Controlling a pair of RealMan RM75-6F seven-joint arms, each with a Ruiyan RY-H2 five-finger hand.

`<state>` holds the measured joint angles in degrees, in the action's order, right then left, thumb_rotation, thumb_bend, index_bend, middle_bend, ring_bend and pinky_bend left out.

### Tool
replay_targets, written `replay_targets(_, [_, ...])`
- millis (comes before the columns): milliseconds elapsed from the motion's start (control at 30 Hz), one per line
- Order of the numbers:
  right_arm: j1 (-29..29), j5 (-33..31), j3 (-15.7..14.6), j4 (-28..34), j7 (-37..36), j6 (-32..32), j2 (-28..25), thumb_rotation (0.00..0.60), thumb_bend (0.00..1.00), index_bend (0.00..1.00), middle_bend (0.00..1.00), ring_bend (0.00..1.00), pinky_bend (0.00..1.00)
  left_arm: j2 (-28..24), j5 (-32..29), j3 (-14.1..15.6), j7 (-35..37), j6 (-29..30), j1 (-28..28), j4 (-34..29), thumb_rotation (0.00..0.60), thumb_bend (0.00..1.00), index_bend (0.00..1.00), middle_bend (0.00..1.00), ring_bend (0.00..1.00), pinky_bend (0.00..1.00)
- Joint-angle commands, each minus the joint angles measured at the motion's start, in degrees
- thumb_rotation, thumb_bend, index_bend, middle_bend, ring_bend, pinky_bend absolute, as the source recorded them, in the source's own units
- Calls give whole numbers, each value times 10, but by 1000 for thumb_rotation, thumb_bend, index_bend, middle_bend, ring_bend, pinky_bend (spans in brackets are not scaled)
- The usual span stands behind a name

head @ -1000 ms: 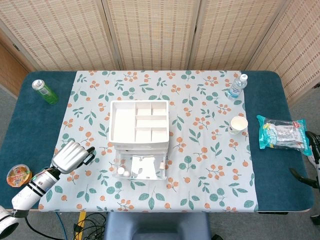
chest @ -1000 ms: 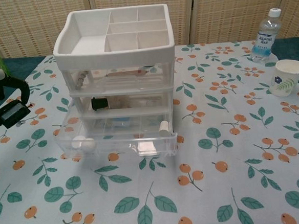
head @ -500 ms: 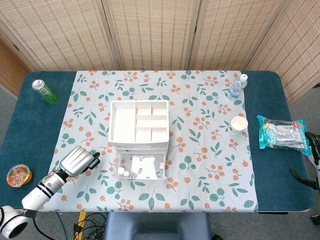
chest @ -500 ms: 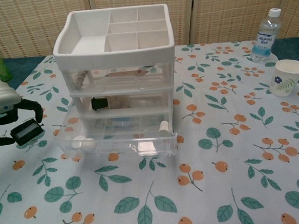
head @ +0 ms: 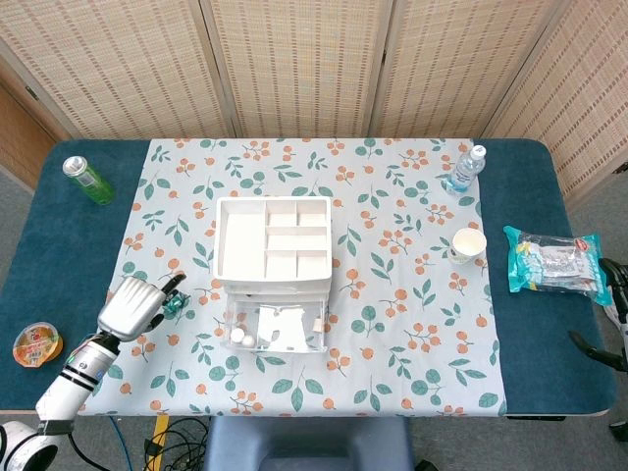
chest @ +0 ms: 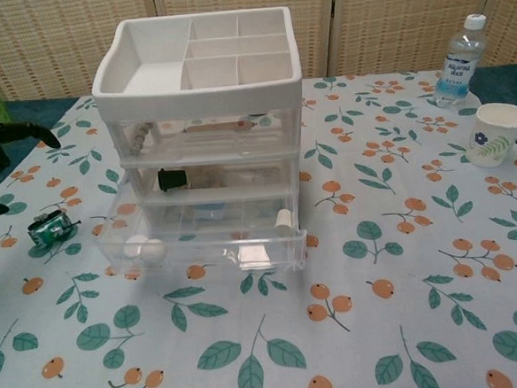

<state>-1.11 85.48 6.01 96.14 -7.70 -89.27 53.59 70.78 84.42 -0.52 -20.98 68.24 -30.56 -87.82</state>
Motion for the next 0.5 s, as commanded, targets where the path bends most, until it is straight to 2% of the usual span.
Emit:
replay_targets(33, [-1, 3, -1, 1, 1, 1, -2, 600, 187, 0, 86, 241, 245, -5, -33, -32, -1, 72, 41, -17, 600, 225, 201, 731, 745, 996])
replay_targets(133, [-4, 5, -3, 0, -1, 7, -3, 600, 187, 0, 86, 241, 245, -13, -64, -44, -10, 99, 64, -29, 600, 225, 209, 668, 675, 945])
replay_targets(167, [-5, 6, -5, -1, -2, 12, -4, 600, 188, 0, 86, 233, 245, -17, -77, -46, -17, 104, 72, -33, 600, 225, 220, 637, 637, 900])
replay_targets(300, [-15, 20, -15, -8, -16, 35, -8, 600, 203, 0, 87, 137, 242, -32, -118, -51, -33, 116, 95, -51, 600, 225, 238, 581, 514, 768])
replay_targets(400, [-24, 30, -22, -13, -17, 54, -10, 600, 210, 0, 87, 122, 238, -35, -131, -50, -24, 132, 116, -60, 600, 225, 237, 529, 463, 690])
replay_targets(500, [-29, 40, -25, -15, -17, 58, -8, 600, 212, 0, 87, 122, 238, -35, -123, -45, -20, 154, 134, -63, 600, 225, 236, 518, 451, 650])
